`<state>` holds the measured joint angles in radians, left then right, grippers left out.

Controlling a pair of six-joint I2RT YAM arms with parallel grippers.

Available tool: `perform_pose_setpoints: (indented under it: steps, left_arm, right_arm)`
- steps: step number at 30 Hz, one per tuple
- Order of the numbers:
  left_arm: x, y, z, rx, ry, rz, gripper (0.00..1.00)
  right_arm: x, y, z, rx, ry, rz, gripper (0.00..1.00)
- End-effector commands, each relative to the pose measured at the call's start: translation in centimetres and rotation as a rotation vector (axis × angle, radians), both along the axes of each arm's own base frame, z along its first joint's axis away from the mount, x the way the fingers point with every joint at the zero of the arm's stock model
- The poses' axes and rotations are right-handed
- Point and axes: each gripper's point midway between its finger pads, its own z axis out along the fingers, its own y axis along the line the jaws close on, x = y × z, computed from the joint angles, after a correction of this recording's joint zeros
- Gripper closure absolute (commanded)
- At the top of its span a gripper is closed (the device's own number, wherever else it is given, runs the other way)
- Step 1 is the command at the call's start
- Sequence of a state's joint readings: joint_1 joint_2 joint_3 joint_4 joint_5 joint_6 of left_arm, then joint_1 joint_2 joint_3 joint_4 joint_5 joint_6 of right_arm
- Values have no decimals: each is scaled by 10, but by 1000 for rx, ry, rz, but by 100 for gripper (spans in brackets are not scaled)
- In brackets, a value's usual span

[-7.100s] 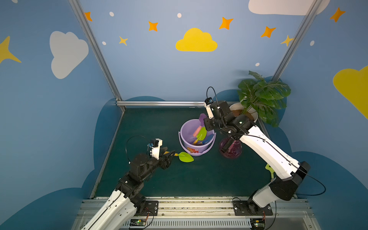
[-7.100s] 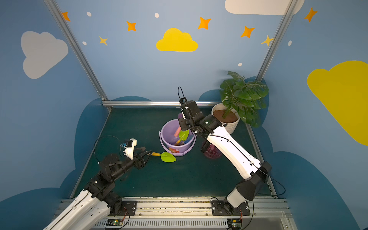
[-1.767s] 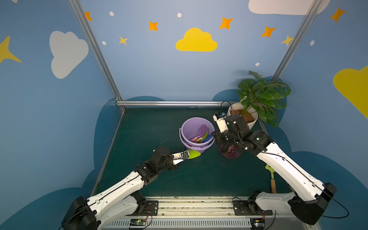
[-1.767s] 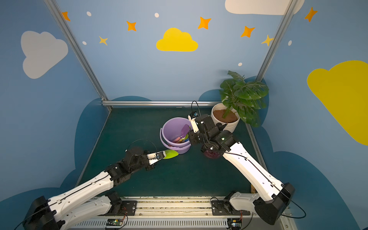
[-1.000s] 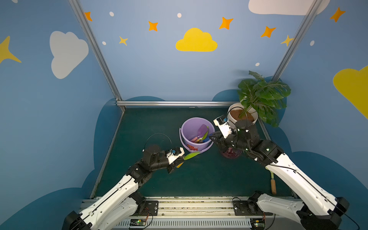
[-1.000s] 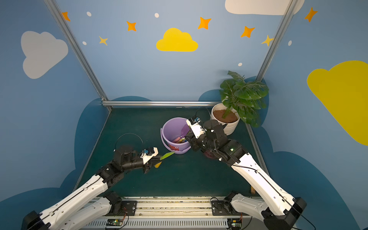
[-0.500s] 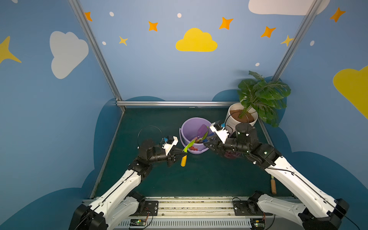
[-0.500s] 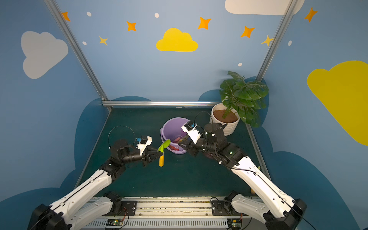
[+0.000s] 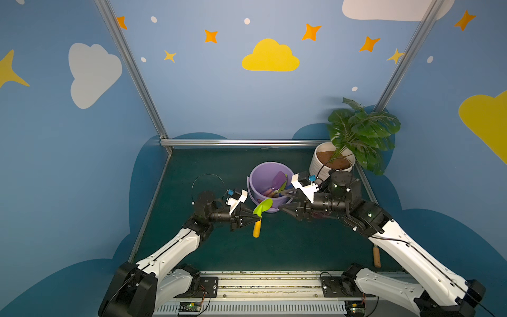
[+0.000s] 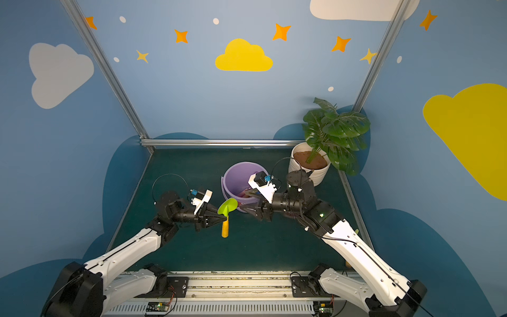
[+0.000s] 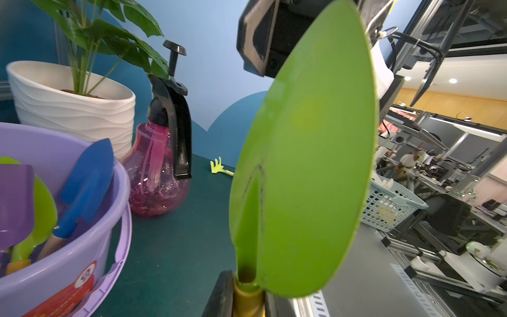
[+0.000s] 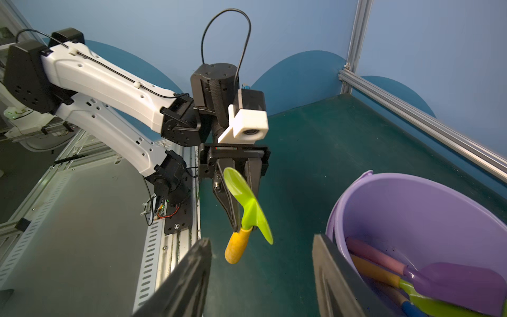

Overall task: Organize the gardening tools
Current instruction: Pick up the gardening tool from the center of the board.

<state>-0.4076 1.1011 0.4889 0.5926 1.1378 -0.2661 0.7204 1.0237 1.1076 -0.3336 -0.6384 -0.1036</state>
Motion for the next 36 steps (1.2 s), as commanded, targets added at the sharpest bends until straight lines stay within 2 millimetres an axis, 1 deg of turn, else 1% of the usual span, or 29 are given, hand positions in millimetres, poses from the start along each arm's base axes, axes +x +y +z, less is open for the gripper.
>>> perform_pose_setpoints:
  steps: [1, 4, 9, 16, 20, 25, 34, 36]
  left_arm:
    - [-15, -3, 8, -24, -33, -95, 95]
    - [-18, -5, 5, -21, -26, -121, 94]
    - [-18, -5, 3, -18, -16, -126, 93]
    - [-19, -7, 3, -20, -4, -145, 92]
    - [-19, -7, 3, -21, 6, -152, 92]
    - [-20, -7, 5, -26, 2, -158, 92]
    - [-18, -8, 6, -26, 9, -158, 90]
    - [-18, -8, 6, -26, 10, -158, 90]
  right_arm:
    - [-7, 5, 19, 29, -36, 76, 40]
    - [-12, 10, 20, 32, -7, 131, 43]
    - [-21, 18, 17, 37, 60, 228, 49]
    - [-27, 25, 8, 9, 99, 285, 59]
    - [-26, 30, 1, -20, 115, 293, 65]
    - [-26, 34, -4, -39, 125, 304, 80]
    - [-28, 35, -6, -48, 129, 314, 99]
    - [-28, 35, -7, -50, 130, 315, 100]
